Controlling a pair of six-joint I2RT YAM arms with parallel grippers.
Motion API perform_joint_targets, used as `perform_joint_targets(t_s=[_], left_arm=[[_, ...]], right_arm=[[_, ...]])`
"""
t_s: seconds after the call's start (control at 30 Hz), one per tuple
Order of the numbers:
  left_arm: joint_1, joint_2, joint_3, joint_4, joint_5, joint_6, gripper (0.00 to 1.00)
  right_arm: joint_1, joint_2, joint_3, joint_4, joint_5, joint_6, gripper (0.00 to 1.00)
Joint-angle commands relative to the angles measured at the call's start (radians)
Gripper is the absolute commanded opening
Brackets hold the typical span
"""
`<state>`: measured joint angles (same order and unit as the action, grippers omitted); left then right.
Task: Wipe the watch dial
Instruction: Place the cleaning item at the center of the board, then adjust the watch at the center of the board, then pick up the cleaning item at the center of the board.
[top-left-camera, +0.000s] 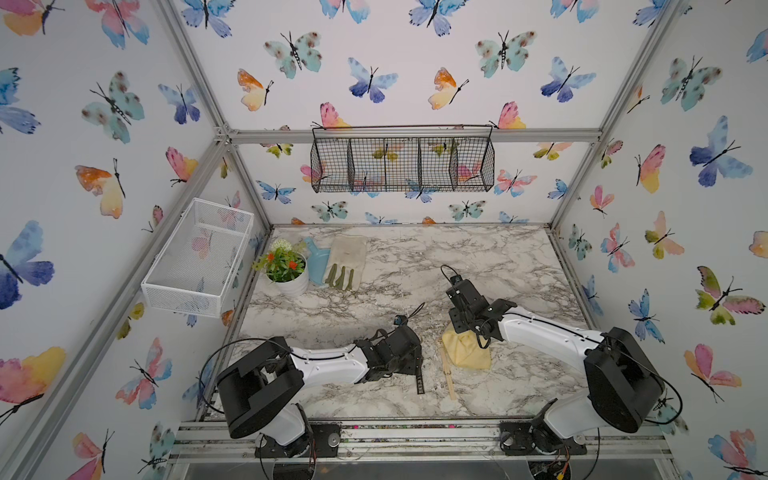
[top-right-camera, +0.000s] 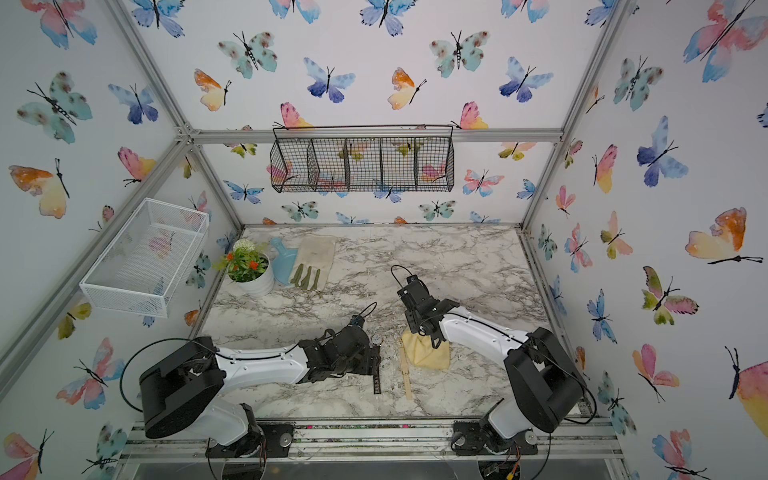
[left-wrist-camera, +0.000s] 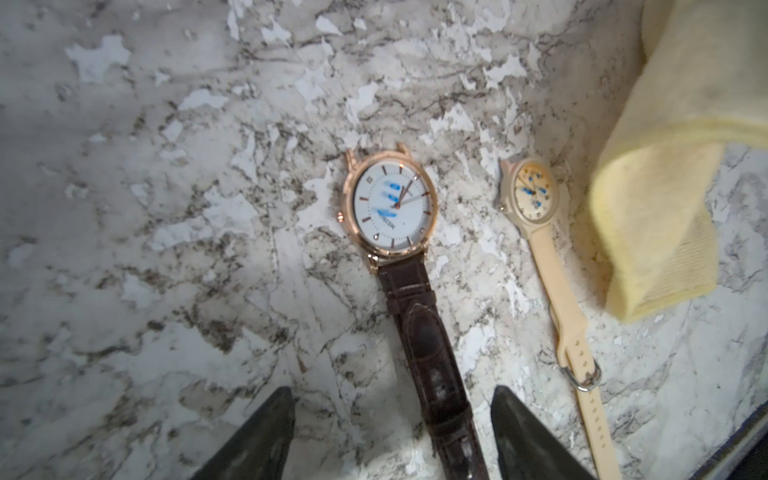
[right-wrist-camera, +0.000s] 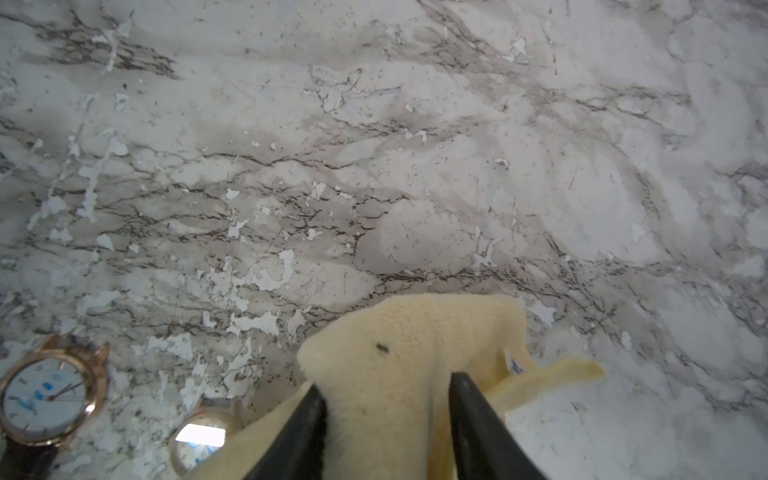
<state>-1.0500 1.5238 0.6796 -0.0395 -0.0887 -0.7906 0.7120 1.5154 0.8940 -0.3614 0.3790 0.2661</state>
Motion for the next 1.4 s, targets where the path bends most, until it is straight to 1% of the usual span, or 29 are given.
perform_joint_targets(t_s=[0.0,0.1,0.23,0.37,0.47,0.53,0.67,0.77,0.97,1.13,1.37], left_arm=[[-0.02,0.033,0.02,-0.023,-0.032,-0.012,0.75],[-0.025,0.054,0.02,-0.032,-0.036,-0.017,0.75],[-0.025,0.069,0.021,-0.062,-0.05,-0.019,0.75],[-0.025,0.077,0.033,-0.111,-0.088,-0.018,0.74],[-0.025,0.085,0.045,-0.148,-0.115,-0.012,0.74],[-0.025,0.091,0.052,-0.169,-0.13,-0.007,0.74],[-0.025,0.109,0.058,-0.208,-0.164,-0.01,0.72],[-0.025,0.127,0.064,-0.224,-0.175,-0.007,0.72],[-0.023,0.152,0.06,-0.235,-0.179,-0.003,0.72],[-0.006,0.138,0.028,-0.239,-0.19,0.009,0.71],[0.039,0.096,-0.026,-0.244,-0.183,0.049,0.71]], right_arm=[[-0.005,0.018,-0.019,0.041,-0.047,0.025,0.58],[-0.005,0.027,-0.036,0.055,-0.056,0.035,0.69],[-0.005,0.032,-0.067,0.071,-0.067,0.047,0.76],[-0.005,0.045,-0.091,0.097,-0.085,0.055,0.78],[-0.004,0.069,-0.075,0.09,-0.095,0.058,0.77],[-0.005,0.08,-0.072,0.096,-0.103,0.061,0.73],[-0.005,0.097,-0.069,0.109,-0.132,0.065,0.55],[-0.005,0.1,-0.068,0.111,-0.138,0.064,0.47],[-0.004,0.068,-0.078,0.122,-0.152,0.061,0.35],[-0.005,0.025,-0.097,0.145,-0.193,0.046,0.26],[-0.005,-0.016,-0.097,0.159,-0.242,0.036,0.17]])
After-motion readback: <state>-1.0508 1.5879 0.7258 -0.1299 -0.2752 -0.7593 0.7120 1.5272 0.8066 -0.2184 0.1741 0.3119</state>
